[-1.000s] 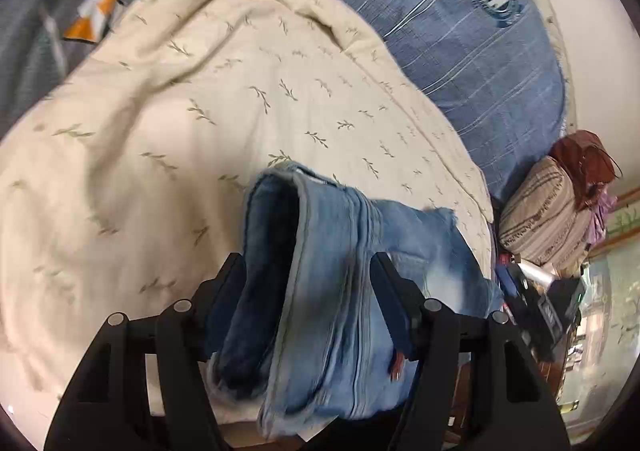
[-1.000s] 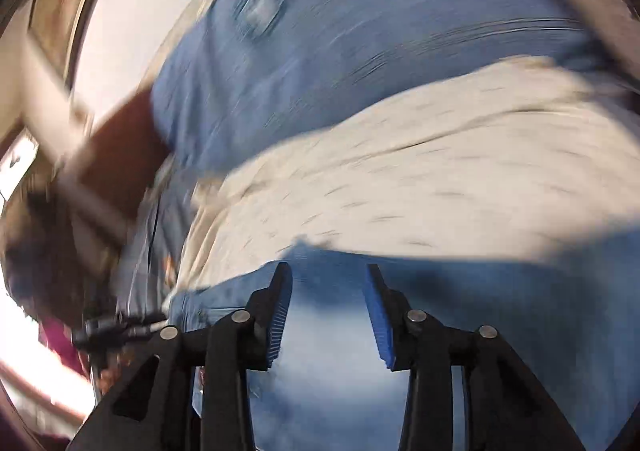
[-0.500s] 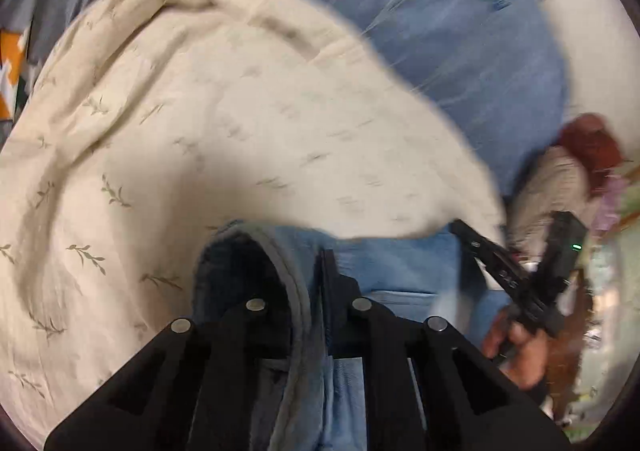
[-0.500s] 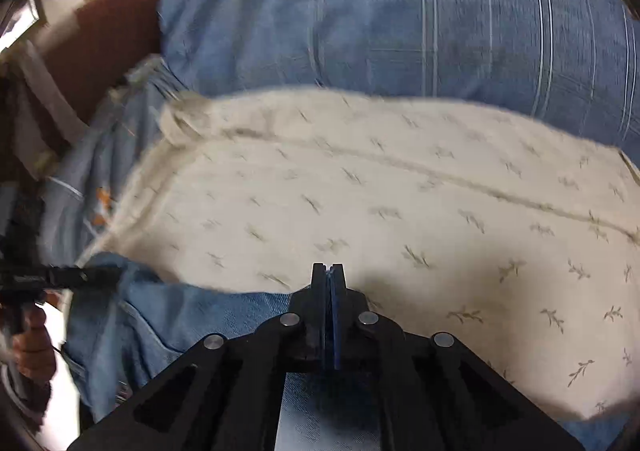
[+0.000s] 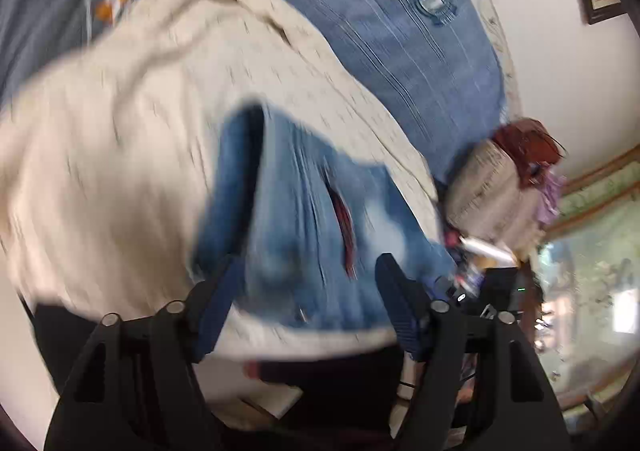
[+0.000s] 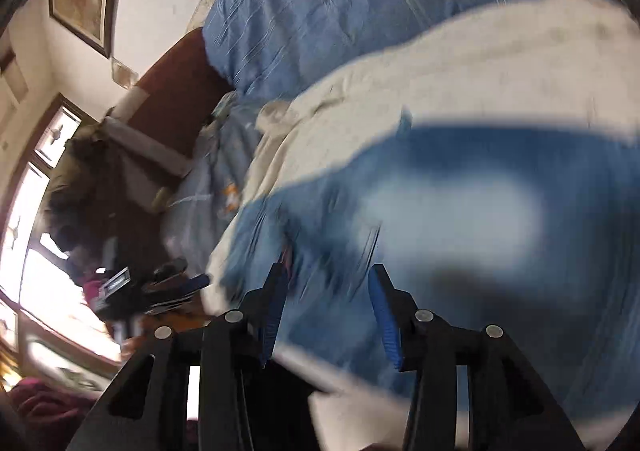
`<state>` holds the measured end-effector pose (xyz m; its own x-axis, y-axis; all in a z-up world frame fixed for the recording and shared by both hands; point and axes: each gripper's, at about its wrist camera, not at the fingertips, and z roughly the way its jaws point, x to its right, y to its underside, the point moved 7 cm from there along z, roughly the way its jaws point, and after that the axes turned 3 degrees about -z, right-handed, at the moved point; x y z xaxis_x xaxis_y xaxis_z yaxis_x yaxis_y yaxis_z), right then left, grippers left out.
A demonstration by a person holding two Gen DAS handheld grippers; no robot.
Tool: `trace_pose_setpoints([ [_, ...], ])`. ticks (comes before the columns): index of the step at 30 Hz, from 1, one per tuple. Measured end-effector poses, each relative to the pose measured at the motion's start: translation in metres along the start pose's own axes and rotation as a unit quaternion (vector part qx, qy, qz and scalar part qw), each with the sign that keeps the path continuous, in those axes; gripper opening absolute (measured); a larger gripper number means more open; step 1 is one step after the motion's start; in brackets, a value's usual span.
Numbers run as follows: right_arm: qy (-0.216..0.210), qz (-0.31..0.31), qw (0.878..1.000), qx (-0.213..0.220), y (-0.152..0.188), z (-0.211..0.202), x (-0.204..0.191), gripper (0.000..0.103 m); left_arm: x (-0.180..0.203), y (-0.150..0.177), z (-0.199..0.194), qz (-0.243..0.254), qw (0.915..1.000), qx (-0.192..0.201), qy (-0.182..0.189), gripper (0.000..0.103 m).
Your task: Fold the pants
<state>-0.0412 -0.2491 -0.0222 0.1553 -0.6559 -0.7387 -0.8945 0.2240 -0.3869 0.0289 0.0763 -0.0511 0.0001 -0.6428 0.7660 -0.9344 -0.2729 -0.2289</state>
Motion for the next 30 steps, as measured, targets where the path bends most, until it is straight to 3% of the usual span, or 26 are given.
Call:
trace_pose_setpoints([
  [3, -0.062, 0.088, 0.994, -0.022, 0.034, 0.012, 0.014, 0.051, -0.002, 0.022, 0.021, -0.006, 0.9997, -0.025, 0.006, 0.071],
  [8, -0.088, 0.168, 0.982, -0.026, 0.036, 0.044, 0.032, 0.052, -0.011, 0.023, 0.055, -0.052, 0.9965, -0.065, -0.007, 0.071],
  [12, -0.091, 0.222, 0.971, -0.019, 0.035, 0.071, 0.043, 0.051, -0.017, 0.017, 0.074, -0.052, 0.9943, -0.076, -0.054, 0.067],
  [14, -0.086, 0.205, 0.975, 0.003, 0.029, 0.068, 0.042, 0.005, -0.018, 0.014, 0.076, -0.063, 0.9929, -0.087, -0.053, 0.018],
  [16, -0.087, 0.155, 0.984, 0.022, 0.023, 0.051, 0.025, 0.005, -0.010, 0.010, 0.060, -0.061, 0.9942, -0.077, -0.043, 0.018],
  [18, -0.074, 0.110, 0.991, 0.014, 0.027, 0.044, 0.012, 0.005, 0.000, 0.012, 0.043, -0.034, 0.9969, -0.060, -0.038, 0.019],
  [21, -0.027, 0.116, 0.992, -0.034, 0.052, 0.064, 0.031, 0.005, -0.009, 0.029, 0.047, 0.008, 0.9943, -0.065, -0.085, 0.019],
  [23, -0.012, 0.140, 0.989, -0.047, 0.061, 0.077, 0.048, 0.011, -0.031, 0.038, 0.067, -0.005, 0.9882, -0.093, -0.122, 0.020],
  [26, -0.021, 0.149, 0.988, -0.044, 0.060, 0.074, 0.051, 0.014, -0.047, 0.042, 0.073, -0.043, 0.9860, -0.112, -0.115, 0.025],
  [28, -0.014, 0.127, 0.991, -0.034, 0.056, 0.051, 0.051, 0.023, -0.038, 0.038, 0.055, -0.005, 0.9882, -0.103, -0.113, 0.028],
  [30, 0.012, 0.112, 0.994, 0.003, 0.051, 0.004, 0.062, 0.029, -0.024, 0.041, 0.031, 0.069, 0.9886, -0.097, -0.092, 0.042],
])
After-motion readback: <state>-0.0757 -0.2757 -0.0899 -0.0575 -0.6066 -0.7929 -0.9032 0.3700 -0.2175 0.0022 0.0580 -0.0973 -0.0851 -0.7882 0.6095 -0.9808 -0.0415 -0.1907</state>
